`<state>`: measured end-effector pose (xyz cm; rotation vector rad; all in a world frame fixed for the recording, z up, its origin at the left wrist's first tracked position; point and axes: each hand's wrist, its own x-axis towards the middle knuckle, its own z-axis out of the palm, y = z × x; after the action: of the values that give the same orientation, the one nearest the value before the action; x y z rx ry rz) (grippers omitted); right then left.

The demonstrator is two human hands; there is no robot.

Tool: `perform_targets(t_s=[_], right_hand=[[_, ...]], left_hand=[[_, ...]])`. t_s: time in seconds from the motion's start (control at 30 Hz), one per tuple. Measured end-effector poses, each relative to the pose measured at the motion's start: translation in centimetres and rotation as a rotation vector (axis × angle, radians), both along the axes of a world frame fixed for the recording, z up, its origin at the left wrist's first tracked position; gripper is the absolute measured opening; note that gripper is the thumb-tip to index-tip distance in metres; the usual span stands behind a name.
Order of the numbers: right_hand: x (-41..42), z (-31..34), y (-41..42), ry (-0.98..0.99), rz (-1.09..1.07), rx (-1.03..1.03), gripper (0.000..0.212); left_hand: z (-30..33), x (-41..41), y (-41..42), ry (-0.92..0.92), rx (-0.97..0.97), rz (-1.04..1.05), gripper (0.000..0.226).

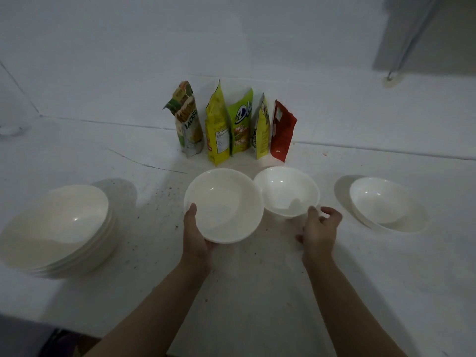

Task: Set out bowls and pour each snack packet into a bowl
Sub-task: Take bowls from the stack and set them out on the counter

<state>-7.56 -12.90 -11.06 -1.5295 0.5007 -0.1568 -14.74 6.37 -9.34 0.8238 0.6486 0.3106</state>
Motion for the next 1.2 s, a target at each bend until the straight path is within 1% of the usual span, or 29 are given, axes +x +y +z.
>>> perform_targets(t_s=[0.03, 0.07, 0.1, 0.13, 0.2, 0.23, 0.3, 0.37, 0.43, 0.53, 0.6, 0.7, 0.77, 0.83, 0.97, 1.03, 1.1, 1.2], right_hand=[[-0.9, -0.3, 0.4, -0.115, -0.052, -0.073, 0.014], [-1.7, -0.5, 0.9, -0.227, -0.057, -0.120, 0.008], [-2.5, -0.5, 1.6, -0.307, -0.022, -0.142, 0.007], [-3.2, -0.3, 2.5, -0.336, 0.034, -0.141, 0.010], [-3.8, 0.9, 4.6, -0.274, 0.183, -0.134, 0.015], [-4.0, 1.6, 5.6, -0.244, 0.259, -0.159, 0.021], [-4.0, 2.7, 7.4, -0.291, 0.365, -0.275, 0.033], [-4.0, 3.7, 9.3, -0.359, 0.383, -0.339, 0.043], [-3.9, 4.9, 11.5, -0.397, 0.350, -0.336, 0.049], [-3.6, 7.4, 15.8, -0.463, 0.278, -0.317, 0.050], [-3.3, 9.6, 19.1, -0.508, 0.253, -0.261, 0.051], [-2.8, 12.4, 23.2, -0.572, 0.248, -0.115, 0.055], [-2.5, 13.5, 25.8, -0.526, 0.227, -0.019, 0.058], [-2.2, 13.7, 27.9, -0.440, 0.229, 0.099, 0.058], [-1.7, 11.0, 31.3, -0.248, 0.206, 0.257, 0.056], [-1.6, 8.8, 32.4, -0.161, 0.157, 0.319, 0.060], [-1.8, 6.6, 33.0, -0.095, 0.089, 0.361, 0.063], [-2.5, 3.7, 33.3, -0.017, -0.023, 0.334, 0.062]], left_hand=[[0.1, -0.2, -0.1, -0.009, 0.027, -0.002, 0.037], [0.3, -0.4, -0.3, -0.017, 0.057, -0.006, 0.039], [0.4, -0.5, -0.4, -0.020, 0.082, -0.011, 0.043], [0.6, -0.6, -0.4, -0.021, 0.102, -0.023, 0.048], [1.1, -0.5, -0.2, -0.018, 0.144, -0.056, 0.055], [1.5, -0.5, 0.0, -0.018, 0.165, -0.072, 0.055], [2.7, -0.3, 0.9, -0.022, 0.207, -0.096, 0.049], [4.2, -0.3, 2.6, -0.040, 0.230, -0.108, 0.044], [5.4, -0.2, 5.2, -0.048, 0.221, -0.109, 0.047], [7.5, -0.2, 9.9, -0.050, 0.199, -0.074, 0.049], [9.2, -0.4, 13.2, -0.076, 0.258, -0.042, 0.049], [11.2, -0.6, 18.1, -0.086, 0.380, 0.011, 0.045], [12.3, -0.4, 22.0, -0.059, 0.444, 0.046, 0.050], [12.5, 0.2, 25.7, -0.003, 0.499, 0.044, 0.055], [10.7, 1.2, 32.0, 0.082, 0.503, 0.010, 0.058], [8.9, 1.6, 34.5, 0.124, 0.457, -0.019, 0.060], [6.7, 1.6, 36.4, 0.157, 0.359, -0.047, 0.061], [3.2, 1.4, 38.3, 0.219, 0.300, -0.043, 0.058]])
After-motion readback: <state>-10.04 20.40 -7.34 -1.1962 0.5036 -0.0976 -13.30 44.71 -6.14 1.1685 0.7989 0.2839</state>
